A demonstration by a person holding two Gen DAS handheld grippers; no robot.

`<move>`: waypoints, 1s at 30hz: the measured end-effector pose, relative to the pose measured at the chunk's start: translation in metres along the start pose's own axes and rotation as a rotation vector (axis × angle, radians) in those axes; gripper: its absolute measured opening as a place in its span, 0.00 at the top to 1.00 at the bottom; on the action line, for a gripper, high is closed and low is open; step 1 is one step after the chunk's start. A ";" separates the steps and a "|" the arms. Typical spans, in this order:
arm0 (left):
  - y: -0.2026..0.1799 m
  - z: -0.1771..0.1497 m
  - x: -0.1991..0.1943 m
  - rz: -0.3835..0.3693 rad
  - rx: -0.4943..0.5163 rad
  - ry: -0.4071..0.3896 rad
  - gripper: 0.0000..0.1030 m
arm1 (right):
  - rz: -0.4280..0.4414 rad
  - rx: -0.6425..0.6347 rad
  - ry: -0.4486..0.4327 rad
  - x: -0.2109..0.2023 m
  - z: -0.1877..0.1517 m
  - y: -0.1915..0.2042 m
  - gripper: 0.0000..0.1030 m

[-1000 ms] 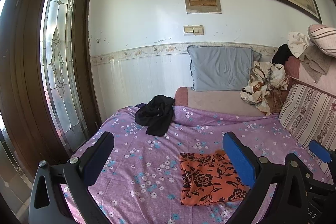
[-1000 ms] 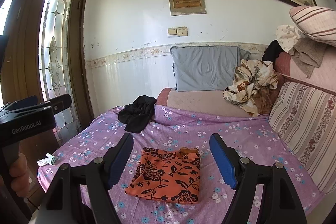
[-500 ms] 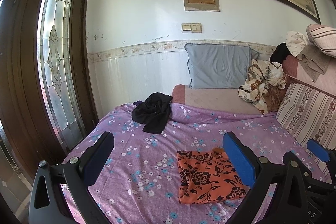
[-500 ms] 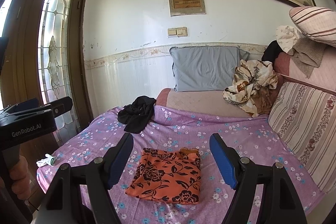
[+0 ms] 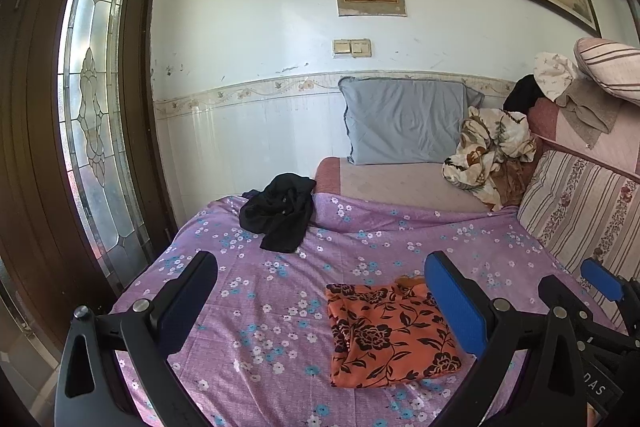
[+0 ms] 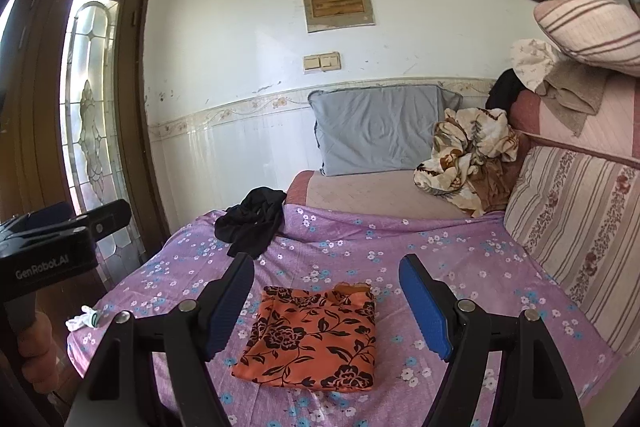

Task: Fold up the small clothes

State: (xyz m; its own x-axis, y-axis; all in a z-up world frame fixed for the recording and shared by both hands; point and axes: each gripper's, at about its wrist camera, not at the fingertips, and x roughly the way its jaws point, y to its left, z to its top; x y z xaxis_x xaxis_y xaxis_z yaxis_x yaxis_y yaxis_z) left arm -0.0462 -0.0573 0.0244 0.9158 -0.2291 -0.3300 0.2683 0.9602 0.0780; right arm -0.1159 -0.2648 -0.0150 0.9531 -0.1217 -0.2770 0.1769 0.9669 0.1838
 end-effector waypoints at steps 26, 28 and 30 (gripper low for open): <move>-0.001 -0.005 0.033 -0.031 0.000 0.033 0.00 | 0.004 -0.004 0.050 0.034 -0.010 0.002 0.24; 0.000 -0.006 0.036 -0.031 -0.001 0.037 0.00 | 0.004 -0.004 0.049 0.036 -0.009 0.002 0.24; 0.001 -0.006 0.040 -0.031 -0.005 0.042 0.00 | 0.003 -0.004 0.051 0.037 -0.010 0.003 0.24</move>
State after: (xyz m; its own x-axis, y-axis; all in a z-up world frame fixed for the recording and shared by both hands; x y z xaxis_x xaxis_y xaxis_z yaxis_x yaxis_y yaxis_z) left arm -0.0113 -0.0644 0.0056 0.8935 -0.2522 -0.3716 0.2950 0.9535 0.0623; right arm -0.0824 -0.2644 -0.0341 0.9399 -0.1073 -0.3242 0.1730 0.9681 0.1812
